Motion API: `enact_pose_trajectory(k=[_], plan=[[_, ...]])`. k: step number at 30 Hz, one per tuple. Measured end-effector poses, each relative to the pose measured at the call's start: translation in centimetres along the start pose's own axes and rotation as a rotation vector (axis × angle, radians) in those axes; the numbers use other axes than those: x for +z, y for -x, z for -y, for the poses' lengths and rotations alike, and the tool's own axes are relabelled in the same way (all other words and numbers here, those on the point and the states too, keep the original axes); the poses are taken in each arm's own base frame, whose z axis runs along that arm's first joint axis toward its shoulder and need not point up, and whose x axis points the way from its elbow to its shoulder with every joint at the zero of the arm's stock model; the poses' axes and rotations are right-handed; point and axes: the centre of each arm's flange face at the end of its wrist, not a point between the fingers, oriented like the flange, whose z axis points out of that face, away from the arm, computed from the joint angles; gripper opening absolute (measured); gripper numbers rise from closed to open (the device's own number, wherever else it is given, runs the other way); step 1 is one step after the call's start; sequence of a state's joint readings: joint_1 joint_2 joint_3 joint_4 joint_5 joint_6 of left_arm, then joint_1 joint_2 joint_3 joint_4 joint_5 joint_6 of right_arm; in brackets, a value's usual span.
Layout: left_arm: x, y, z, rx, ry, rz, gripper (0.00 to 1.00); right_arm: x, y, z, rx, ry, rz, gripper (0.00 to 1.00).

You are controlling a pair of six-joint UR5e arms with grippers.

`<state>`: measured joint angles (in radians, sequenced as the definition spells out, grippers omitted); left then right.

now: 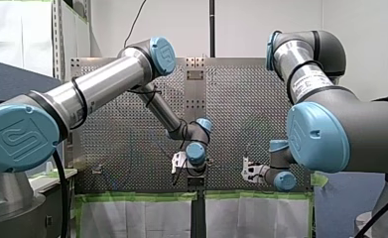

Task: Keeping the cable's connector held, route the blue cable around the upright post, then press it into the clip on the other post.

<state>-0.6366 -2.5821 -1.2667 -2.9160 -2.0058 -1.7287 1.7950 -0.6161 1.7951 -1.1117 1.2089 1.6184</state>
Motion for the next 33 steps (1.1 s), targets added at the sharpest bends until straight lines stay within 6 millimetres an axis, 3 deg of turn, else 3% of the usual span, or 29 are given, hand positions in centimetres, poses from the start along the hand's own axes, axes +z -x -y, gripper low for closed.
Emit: enact_pose_trajectory(k=[18,33], plan=[[2.2,3.3,-0.1,-0.061,-0.059,0.049,0.00,1.2,-0.8,-0.5,-0.006,-0.002,-0.021,0.00],[3.9,3.6,-2.4,-0.126,-0.059,0.042,0.00,2.1,-1.4,-0.9,-0.014,-0.006,-0.039,0.00]])
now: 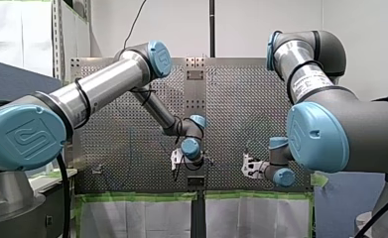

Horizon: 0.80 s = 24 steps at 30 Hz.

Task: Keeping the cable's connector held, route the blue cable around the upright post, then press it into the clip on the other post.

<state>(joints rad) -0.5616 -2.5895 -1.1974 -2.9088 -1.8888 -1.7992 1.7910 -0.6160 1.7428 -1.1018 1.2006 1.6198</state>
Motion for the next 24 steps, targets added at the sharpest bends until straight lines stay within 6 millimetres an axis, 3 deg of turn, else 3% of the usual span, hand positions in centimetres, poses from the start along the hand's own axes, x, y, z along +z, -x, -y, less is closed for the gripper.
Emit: enact_pose_trajectory(k=[12,24], plan=[[0.9,0.2,-0.7,-0.123,-0.090,-0.031,0.00,0.5,-0.3,0.3,-0.008,-0.019,-0.014,0.00],[2.4,-2.7,-0.1,-0.164,-0.138,-0.076,0.00,0.8,-0.1,-0.1,-0.003,-0.029,-0.020,0.00]])
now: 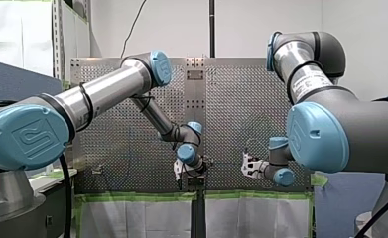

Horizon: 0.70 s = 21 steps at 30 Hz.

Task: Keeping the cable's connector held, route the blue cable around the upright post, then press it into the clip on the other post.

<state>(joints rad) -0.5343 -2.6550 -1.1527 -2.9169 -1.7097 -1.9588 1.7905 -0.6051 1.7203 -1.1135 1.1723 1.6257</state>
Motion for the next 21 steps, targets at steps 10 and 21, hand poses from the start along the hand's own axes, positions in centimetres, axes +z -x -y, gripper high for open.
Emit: enact_pose_trajectory(k=[10,21], plan=[[0.5,0.7,-0.5,-0.019,-0.003,0.008,0.00,0.7,1.0,-0.9,0.008,0.012,0.011,0.00],[0.8,1.2,-1.4,-0.047,-0.002,0.014,0.00,2.0,0.2,-2.2,0.020,0.025,-0.007,0.00]])
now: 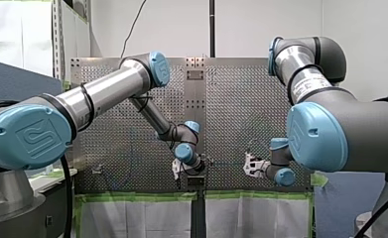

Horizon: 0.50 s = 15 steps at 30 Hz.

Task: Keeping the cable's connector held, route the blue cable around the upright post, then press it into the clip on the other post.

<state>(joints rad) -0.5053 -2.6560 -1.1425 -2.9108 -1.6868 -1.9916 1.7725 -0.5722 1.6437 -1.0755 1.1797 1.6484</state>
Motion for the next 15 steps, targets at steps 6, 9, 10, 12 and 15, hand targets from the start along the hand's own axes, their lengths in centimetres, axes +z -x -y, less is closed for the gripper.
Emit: enact_pose_trajectory(k=[6,9,10,12,15], plan=[[0.3,0.6,-1.0,-0.004,0.013,0.008,0.00,0.9,-0.6,-0.4,-0.001,-0.002,-0.011,0.00],[0.4,1.0,-1.4,0.004,0.021,0.016,0.00,1.2,-0.8,-0.5,-0.002,-0.003,-0.014,0.00],[0.4,1.1,-1.4,0.007,0.024,0.020,0.00,1.3,-0.9,-0.6,-0.003,-0.004,-0.017,0.00],[0.5,1.4,-1.5,0.012,0.029,0.029,0.00,1.5,-1.0,-0.7,-0.004,-0.004,-0.019,0.00],[0.4,2.1,-1.4,0.017,0.032,0.046,0.00,1.8,-1.2,-0.9,-0.006,-0.005,-0.026,0.00]])
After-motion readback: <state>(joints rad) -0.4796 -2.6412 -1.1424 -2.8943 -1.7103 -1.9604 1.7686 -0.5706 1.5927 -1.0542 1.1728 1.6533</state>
